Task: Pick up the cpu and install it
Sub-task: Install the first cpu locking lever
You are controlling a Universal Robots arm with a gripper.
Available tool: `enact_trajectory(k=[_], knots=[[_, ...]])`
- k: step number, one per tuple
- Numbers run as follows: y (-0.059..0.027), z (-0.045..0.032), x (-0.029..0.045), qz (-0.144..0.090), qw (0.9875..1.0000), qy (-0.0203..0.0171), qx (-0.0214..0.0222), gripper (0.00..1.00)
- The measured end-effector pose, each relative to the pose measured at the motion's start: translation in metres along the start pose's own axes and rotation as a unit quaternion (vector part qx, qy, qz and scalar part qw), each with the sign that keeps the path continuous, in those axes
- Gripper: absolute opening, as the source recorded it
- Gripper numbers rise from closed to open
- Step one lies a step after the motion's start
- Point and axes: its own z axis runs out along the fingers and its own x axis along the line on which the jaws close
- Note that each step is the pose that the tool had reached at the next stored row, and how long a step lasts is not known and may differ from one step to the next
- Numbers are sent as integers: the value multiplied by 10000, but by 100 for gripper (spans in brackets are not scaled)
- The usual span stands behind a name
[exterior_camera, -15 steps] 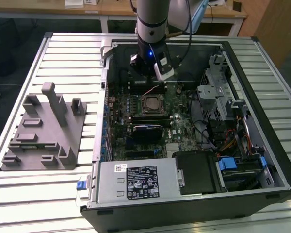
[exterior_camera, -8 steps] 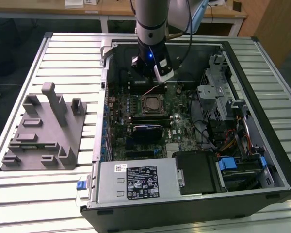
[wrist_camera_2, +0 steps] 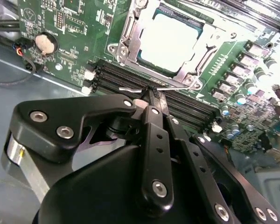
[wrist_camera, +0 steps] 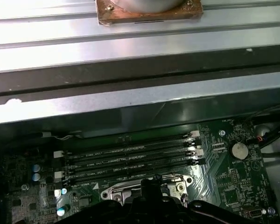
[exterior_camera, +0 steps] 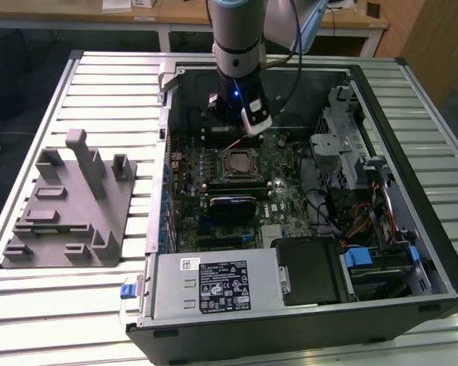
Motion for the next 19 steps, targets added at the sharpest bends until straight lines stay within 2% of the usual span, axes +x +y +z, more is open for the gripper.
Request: enact_trajectory(k=[4,10,14,16,19], knots=[[-8,33,2,80,9999,-72,-2,11],[-30,132,11,132,9999,-93,1,11],[21,179,24,147,9998,-102,29,11],[56,201,31,143,9998,-116,104,11],[85,217,37,127,9994,-146,274,11]])
